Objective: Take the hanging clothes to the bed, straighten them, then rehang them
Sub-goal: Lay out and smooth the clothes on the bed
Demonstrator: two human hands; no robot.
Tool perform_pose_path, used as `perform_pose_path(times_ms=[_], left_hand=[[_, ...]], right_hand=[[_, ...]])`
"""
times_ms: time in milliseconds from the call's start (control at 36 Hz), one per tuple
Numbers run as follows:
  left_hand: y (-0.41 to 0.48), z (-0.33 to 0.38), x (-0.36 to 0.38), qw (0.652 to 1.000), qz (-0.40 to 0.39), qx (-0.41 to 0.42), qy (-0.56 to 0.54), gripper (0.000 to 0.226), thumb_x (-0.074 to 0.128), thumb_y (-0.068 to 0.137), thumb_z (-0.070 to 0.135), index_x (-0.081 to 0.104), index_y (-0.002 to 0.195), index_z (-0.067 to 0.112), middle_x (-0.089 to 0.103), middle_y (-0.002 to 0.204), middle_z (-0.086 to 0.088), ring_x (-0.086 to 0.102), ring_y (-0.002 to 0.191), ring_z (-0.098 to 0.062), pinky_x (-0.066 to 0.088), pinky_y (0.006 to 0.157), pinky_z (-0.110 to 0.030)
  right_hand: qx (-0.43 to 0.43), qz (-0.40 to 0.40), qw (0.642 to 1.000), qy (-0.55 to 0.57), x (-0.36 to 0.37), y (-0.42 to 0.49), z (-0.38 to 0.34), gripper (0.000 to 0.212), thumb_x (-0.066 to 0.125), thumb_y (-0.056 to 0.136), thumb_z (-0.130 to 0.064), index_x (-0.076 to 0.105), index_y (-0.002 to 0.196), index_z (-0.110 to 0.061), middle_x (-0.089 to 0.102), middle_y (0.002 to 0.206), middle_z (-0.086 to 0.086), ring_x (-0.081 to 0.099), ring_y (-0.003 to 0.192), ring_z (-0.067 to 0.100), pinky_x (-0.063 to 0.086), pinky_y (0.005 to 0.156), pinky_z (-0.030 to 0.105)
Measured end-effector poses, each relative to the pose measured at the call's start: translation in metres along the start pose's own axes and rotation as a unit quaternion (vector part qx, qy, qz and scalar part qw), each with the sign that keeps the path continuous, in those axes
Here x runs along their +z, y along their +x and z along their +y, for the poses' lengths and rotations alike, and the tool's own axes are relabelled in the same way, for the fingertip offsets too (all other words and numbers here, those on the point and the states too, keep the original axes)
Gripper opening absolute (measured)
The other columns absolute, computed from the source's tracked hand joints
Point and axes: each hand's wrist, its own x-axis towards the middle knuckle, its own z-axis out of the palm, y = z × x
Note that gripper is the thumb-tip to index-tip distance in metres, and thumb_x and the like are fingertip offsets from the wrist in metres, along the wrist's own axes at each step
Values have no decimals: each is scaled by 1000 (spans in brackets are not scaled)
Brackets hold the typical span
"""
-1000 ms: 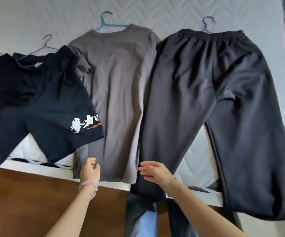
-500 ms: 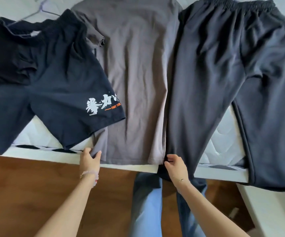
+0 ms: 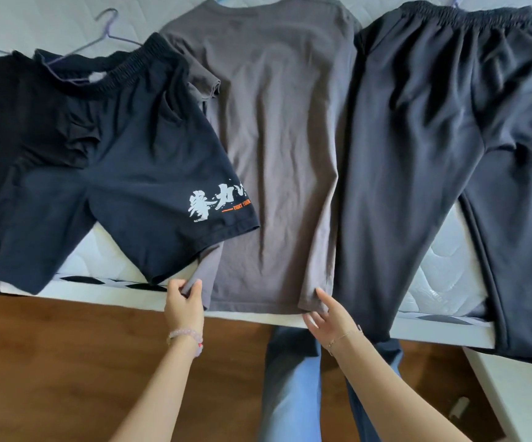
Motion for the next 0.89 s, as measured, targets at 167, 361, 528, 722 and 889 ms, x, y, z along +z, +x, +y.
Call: perform_pose_path(times_ms=[167, 361, 528, 722, 889], left_hand=[[12, 4, -4, 990, -104, -90, -16, 14, 49, 93, 13, 41, 104, 11, 53, 106, -12, 62, 89, -33, 54, 81, -41], [24, 17, -18, 978, -113, -146, -94, 26, 46, 89, 7, 43, 113, 15, 51, 119, -14, 51, 106, -37, 42, 100, -48], [23, 25, -32, 952, -119, -150, -238, 39, 42, 90, 0, 41, 127, 15, 51, 119, -13, 53, 109, -35, 45, 89, -40], [13, 15, -40, 927, -36, -179, -327, 36, 41, 87, -5, 48, 119, 10, 51, 125, -18, 51, 112, -35, 42, 92, -38], [1, -7, -18, 953, -68, -232, -181, 41, 46, 88, -8, 44, 128, 5, 49, 131, -21, 52, 102, -34, 45, 88, -37]], right_hand=[[44, -52, 998, 10, 11, -9, -8, 7, 60, 109, -10, 63, 108, -4, 69, 115, 13, 67, 111, 29, 65, 81, 26], [-39, -137, 989, -35, 6, -33, -49, 21, 50, 111, -6, 70, 103, -4, 82, 67, 5, 79, 56, 12, 63, 48, 17], [-172, -139, 970, -97, -14, -68, -99, 25, 54, 109, 0, 70, 91, -8, 77, 61, -8, 73, 59, -1, 62, 54, 13], [-118, -65, 981, -142, -60, -57, -98, 33, 47, 111, 0, 61, 83, -7, 68, 42, -4, 69, 49, 8, 56, 40, 12], [-117, 44, 934, -334, -73, -15, -92, 33, 57, 108, 1, 59, 78, -11, 65, 65, 9, 55, 64, 16, 58, 46, 26]])
